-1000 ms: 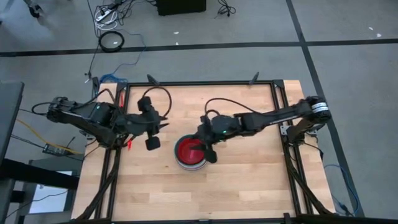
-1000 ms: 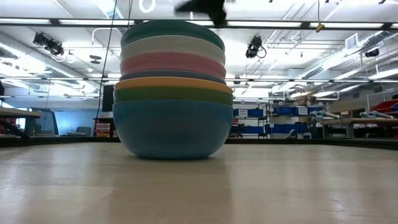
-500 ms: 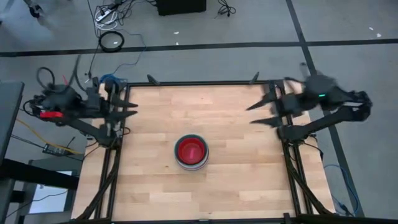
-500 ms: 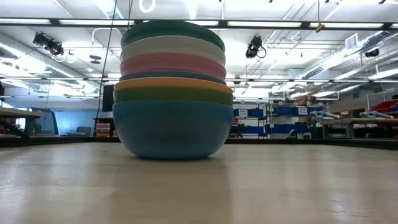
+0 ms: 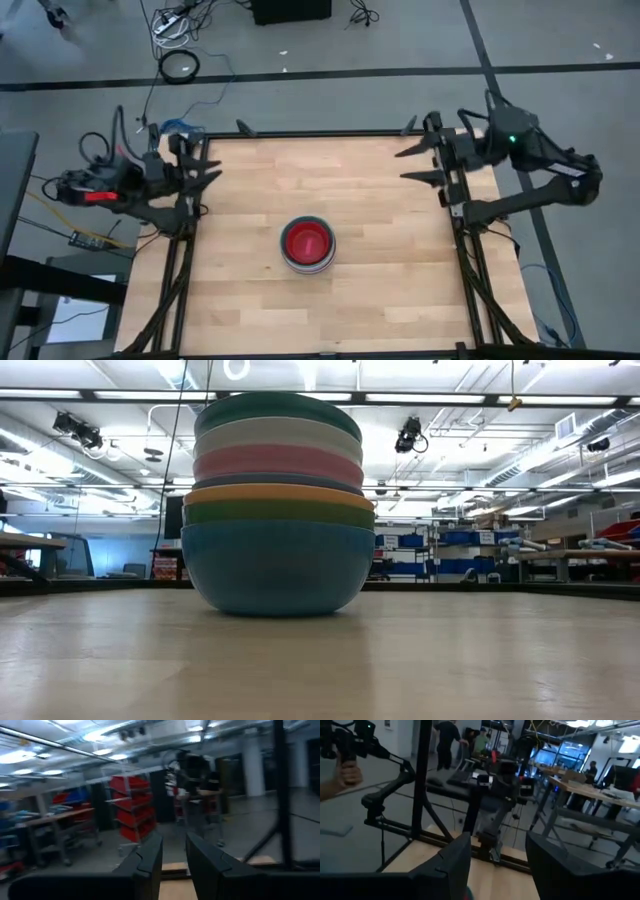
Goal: Nest bowls inside each other
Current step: Return to Home Position
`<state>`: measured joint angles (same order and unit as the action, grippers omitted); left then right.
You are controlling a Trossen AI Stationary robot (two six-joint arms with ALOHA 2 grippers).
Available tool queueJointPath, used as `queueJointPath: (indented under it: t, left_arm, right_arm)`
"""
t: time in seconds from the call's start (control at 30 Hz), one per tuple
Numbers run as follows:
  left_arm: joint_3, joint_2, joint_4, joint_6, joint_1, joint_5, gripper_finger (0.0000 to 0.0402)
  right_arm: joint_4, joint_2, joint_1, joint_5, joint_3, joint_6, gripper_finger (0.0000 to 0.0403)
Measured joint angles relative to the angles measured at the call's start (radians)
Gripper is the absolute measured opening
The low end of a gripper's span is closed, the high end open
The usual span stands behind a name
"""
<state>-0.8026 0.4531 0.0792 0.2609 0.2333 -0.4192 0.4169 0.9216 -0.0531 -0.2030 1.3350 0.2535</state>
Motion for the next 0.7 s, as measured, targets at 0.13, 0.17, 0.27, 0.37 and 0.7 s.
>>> queueJointPath:
  t: [0.13,0.17,0.27,0.37,0.7]
  left_arm:
    - [0.001,-0.022,0.019,0.035,-0.049,-0.015,0.0095]
    - [0.002,-0.025,0.025,0.048,-0.060,-0.015,0.0095]
    - [0.002,-0.042,0.037,0.055,-0.097,-0.015,0.0095]
    - [0.001,-0.054,0.094,0.046,-0.139,-0.037,0.0095]
    - [0.008,-0.053,0.239,-0.051,-0.177,-0.009,0.0095]
  right_arm:
    - [-0.026,0.022,-0.135,-0.159,0.000,-0.004,0.0177]
    - [-0.032,0.028,-0.168,-0.186,0.000,-0.006,0.0177]
    - [-0.052,0.051,-0.254,-0.269,0.001,-0.014,0.0178]
    - [-0.066,0.088,-0.315,-0.334,0.002,-0.023,0.0177]
    - [-0.054,0.136,-0.281,-0.338,0.002,-0.010,0.0177]
